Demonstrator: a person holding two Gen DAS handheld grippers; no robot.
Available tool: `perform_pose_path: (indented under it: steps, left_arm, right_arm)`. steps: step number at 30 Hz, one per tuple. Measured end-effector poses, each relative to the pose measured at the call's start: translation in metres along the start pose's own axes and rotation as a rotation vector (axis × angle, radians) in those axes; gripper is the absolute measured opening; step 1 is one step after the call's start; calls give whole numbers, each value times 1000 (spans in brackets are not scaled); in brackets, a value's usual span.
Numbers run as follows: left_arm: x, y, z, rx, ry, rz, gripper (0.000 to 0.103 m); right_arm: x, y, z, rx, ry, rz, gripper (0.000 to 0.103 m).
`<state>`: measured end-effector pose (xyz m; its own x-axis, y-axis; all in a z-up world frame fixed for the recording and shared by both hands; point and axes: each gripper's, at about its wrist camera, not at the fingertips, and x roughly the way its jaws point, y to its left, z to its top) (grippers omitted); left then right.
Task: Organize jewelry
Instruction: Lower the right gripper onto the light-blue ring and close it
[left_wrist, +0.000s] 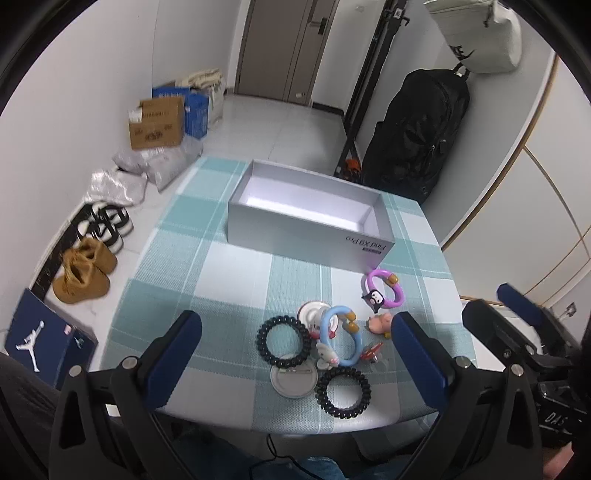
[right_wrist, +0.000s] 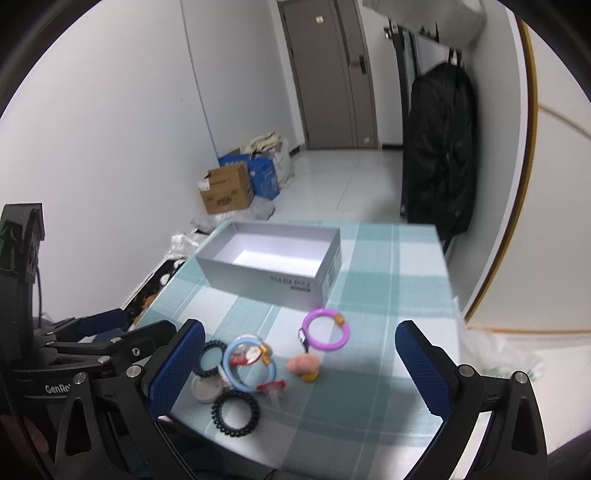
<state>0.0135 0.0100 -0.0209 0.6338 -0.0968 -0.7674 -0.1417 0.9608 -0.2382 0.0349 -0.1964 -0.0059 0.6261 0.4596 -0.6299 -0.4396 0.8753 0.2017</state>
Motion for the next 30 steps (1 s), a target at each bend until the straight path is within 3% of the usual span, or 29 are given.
perform_pose_path:
  steps: [7,16,25,27,30]
  left_arm:
    - [10,29,0,-99,79,-40,100]
    - [29,63,-3,-205,184,-22,99]
    - [37,76,-3,-217,225,-20,99]
    - [39,79,-5,-221,241,-24,99]
    - [41,82,-7,-225,261,-34,99]
  right_arm:
    - [25,-1,-7,20,106,57,102]
    - [81,26,-18,-57,307,127,79]
    - [119,54,-20,-145,393,121,70]
    - [125,57,-20,-150,409,118,62]
    - [133,59,-22,-159,426,116,58]
